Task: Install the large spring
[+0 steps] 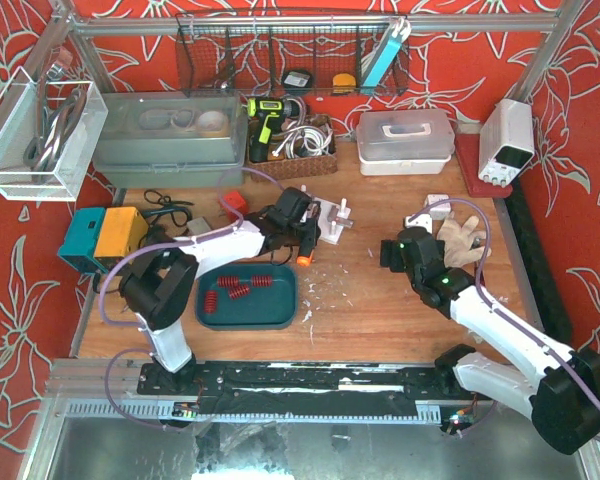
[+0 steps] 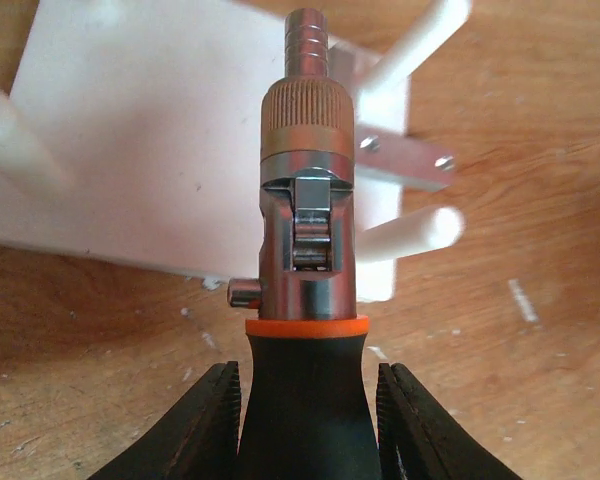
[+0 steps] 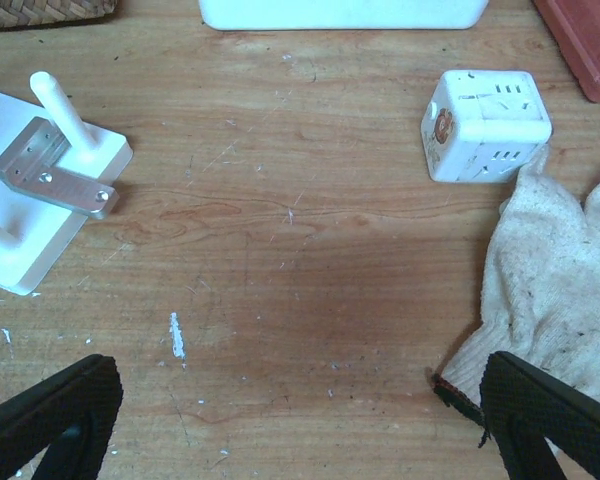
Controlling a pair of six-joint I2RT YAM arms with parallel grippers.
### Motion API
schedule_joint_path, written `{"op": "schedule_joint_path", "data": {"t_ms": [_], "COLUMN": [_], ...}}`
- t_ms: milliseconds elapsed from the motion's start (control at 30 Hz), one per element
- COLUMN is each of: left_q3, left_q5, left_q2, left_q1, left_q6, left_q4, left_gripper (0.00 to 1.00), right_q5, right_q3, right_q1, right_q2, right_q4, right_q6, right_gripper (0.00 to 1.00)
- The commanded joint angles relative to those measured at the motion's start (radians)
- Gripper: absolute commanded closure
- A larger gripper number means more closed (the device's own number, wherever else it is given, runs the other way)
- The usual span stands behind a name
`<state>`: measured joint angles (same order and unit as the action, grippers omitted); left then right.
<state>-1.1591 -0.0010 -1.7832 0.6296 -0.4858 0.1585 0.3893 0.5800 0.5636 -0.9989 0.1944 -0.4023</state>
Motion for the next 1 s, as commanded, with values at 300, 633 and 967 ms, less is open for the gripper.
{"op": "schedule_joint_path", "data": {"t_ms": [300,633,967], "left_q3": [-0.001,-0.026,-0.068], "left_q5": [-0.022,-0.2,-0.185], "left_q2": [0.149,0.209,0.049], "left_q1": [0.004,-0.056,-0.217], "left_q6": [0.029,0.38,0.46], "left_q4": [-0.158,-0.174,-0.119], "left_gripper": [1.0,1.0,1.0], "right_q5": [0.034,0.034,0.018], "right_q3": [-0.021,-0.028,-0.025], "right_q1": [0.008,0.008,0.009], "right_q2": [0.04,0.06,0.054], "right_q4": [0.015,0.012,0.007], "right_q6": [0.0,0.0,0.0], "right_gripper": [0.02,0.02,0.03]}}
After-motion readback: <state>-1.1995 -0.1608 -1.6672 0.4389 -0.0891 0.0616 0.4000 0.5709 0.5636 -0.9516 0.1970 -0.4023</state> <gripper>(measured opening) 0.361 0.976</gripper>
